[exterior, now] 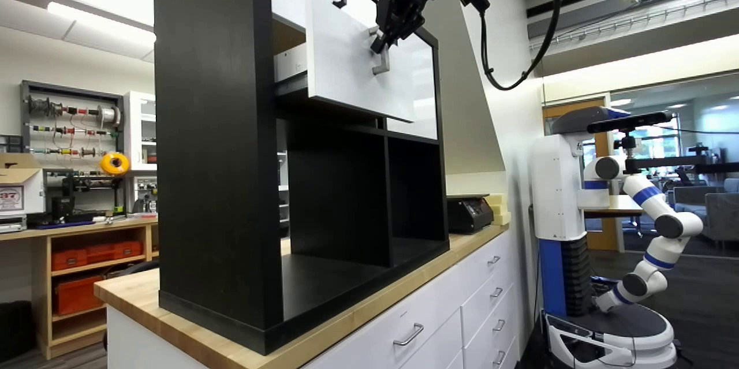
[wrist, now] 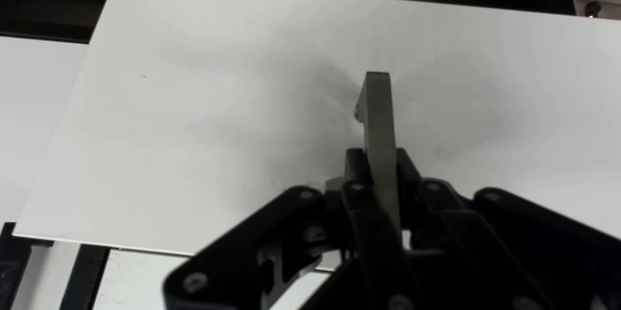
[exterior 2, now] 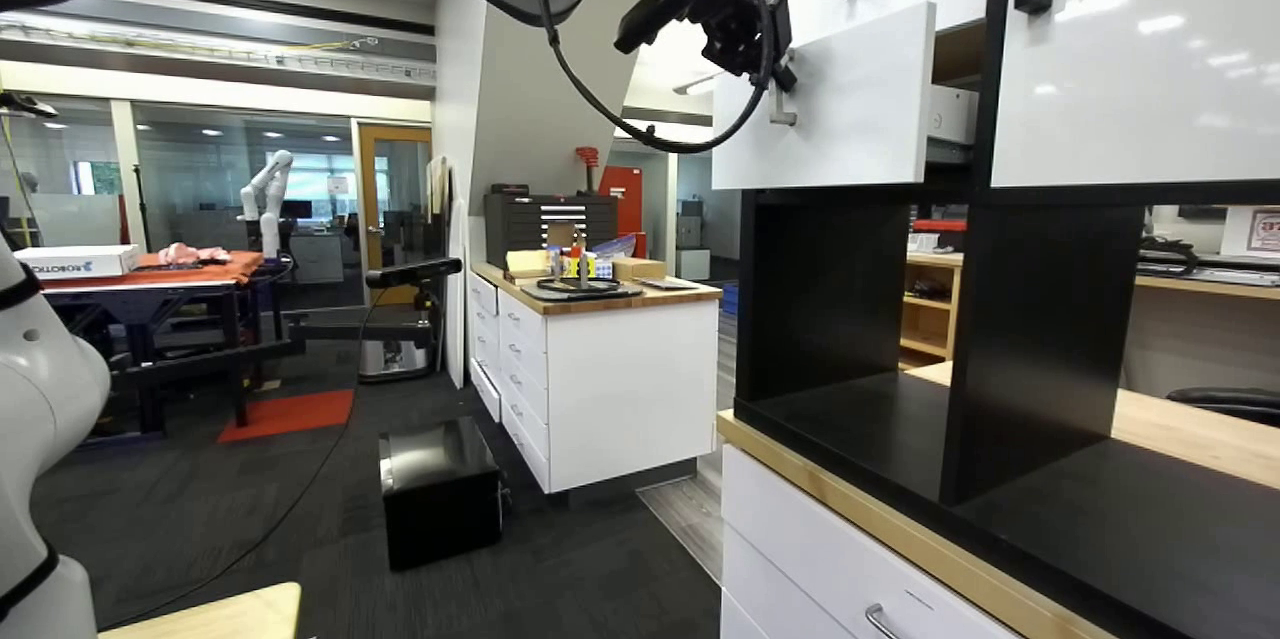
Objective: Close the open drawer on the cabinet
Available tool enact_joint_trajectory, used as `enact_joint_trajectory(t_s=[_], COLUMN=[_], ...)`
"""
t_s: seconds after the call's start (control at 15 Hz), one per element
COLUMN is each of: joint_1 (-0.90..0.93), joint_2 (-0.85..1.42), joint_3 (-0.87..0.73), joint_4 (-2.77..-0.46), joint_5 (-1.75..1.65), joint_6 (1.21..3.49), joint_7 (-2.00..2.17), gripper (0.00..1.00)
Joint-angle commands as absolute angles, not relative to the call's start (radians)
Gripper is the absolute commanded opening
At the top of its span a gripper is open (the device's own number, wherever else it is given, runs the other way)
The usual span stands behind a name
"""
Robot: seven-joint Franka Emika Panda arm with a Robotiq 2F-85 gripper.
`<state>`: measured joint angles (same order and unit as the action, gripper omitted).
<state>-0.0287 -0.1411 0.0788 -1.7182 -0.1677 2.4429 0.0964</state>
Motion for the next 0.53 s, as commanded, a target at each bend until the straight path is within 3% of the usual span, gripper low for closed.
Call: enact_joint_trajectory(t_s=[0.0,0.47], joint_1=[-0.027,0.013], joint_2=[-0.013,0.073], joint_3=[0.046,0.066], joint_4=[-1.618,-1.429], joint_5=[-0.175,-0.211], joint_6=[2.442,2.318], joint_7=[0.035,0.066], gripper=[0.04,0.04])
